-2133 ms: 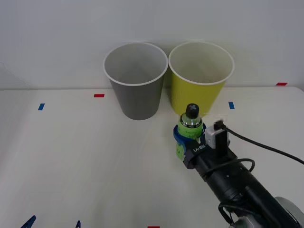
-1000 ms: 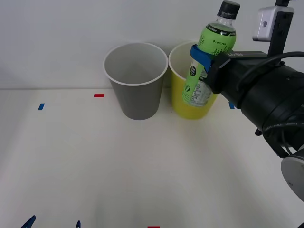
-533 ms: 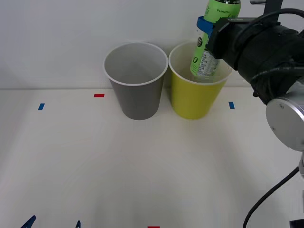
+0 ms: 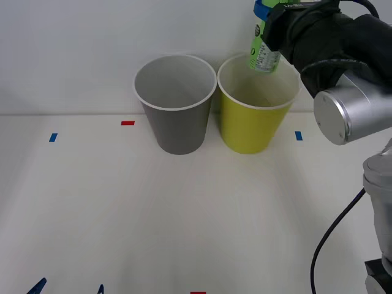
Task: Put cans in the gray bin and PET bottles in the light green bin.
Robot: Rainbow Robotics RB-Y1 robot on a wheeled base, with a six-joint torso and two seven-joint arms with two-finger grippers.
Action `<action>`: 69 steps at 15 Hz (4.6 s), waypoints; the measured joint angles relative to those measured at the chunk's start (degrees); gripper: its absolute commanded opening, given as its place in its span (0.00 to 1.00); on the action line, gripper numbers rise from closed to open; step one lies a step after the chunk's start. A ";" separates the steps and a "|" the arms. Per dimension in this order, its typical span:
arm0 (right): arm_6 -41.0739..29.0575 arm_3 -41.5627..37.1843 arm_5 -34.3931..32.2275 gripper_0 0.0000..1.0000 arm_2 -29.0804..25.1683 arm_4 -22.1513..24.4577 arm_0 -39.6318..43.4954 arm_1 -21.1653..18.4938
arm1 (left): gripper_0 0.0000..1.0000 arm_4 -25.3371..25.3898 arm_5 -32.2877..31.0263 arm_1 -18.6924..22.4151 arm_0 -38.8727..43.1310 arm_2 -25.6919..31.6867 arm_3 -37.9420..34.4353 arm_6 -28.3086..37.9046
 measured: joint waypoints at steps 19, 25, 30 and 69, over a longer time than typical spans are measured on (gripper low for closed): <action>0.88 5.62 -3.66 1.00 -0.08 4.03 -2.04 0.38 | 1.00 0.00 0.00 0.00 0.00 0.00 0.00 0.00; 1.17 -9.67 13.22 1.00 -2.28 1.35 -0.88 -0.01 | 1.00 0.00 0.00 0.00 0.00 0.00 0.00 0.00; 1.01 -24.83 12.16 1.00 -4.15 -3.43 15.70 -3.20 | 1.00 0.00 0.00 0.00 0.00 0.00 0.00 0.00; 16.21 -2.15 -76.30 1.00 3.02 -2.10 88.59 -1.05 | 1.00 0.00 0.00 0.00 0.00 0.00 0.00 0.00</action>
